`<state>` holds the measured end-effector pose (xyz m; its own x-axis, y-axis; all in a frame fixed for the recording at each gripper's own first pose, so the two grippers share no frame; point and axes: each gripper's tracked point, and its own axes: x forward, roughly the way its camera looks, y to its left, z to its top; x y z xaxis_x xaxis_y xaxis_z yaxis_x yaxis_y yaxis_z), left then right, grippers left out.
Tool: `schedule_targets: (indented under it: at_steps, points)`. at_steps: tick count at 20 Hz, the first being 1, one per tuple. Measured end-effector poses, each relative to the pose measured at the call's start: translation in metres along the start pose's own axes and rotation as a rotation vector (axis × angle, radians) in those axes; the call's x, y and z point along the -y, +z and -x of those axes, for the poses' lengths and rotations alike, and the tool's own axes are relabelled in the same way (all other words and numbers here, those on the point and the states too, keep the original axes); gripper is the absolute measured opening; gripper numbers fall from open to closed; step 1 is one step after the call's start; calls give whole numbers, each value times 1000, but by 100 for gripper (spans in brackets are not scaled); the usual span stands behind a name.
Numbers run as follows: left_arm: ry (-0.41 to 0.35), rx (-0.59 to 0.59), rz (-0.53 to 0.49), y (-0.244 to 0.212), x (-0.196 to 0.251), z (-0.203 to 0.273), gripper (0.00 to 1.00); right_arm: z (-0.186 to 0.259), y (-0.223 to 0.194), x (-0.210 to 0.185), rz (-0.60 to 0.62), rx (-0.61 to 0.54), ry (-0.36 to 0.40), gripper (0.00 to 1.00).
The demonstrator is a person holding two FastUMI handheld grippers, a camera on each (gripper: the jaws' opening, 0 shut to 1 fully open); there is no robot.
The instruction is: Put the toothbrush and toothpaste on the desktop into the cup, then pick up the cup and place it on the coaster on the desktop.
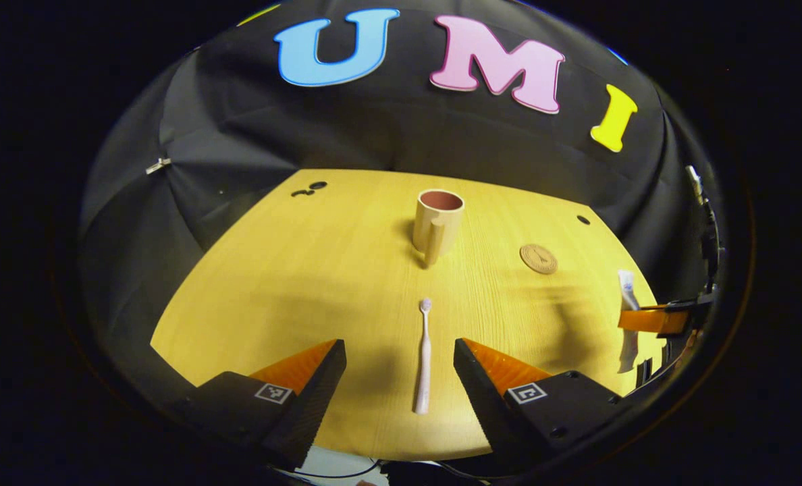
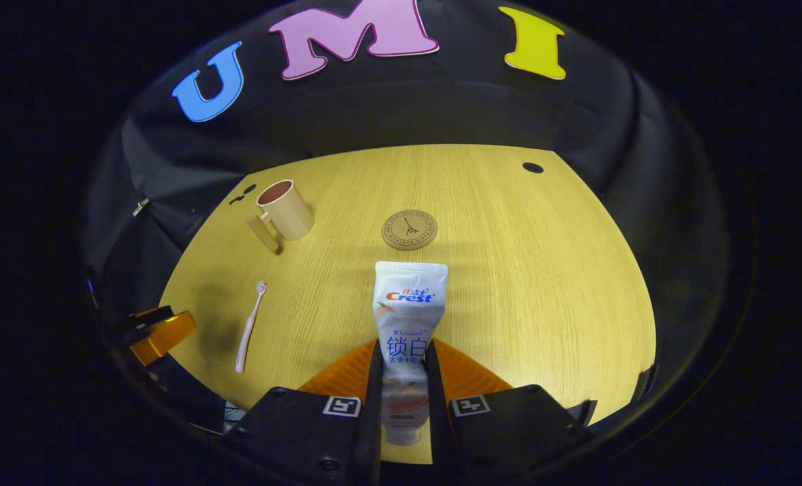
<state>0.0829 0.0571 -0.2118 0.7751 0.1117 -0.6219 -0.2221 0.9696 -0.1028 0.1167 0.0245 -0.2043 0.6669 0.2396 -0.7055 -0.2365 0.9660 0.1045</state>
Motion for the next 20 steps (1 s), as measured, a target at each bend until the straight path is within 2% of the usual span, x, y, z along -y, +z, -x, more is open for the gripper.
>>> schedule_targets:
  at_steps: [4,8,15,20]
  points:
    - [-36,-111,13,-18,11,-36,97,15,2,8,6,35,-2,33]
    - [-25,-208,23,-33,11,-59,96,21,-1,16,6,45,-6,34]
    - [13,-291,-108,-50,12,-80,89,21,-5,22,-13,43,1,34]
    - [4,-326,-98,-60,16,-86,85,18,2,21,-9,54,10,34]
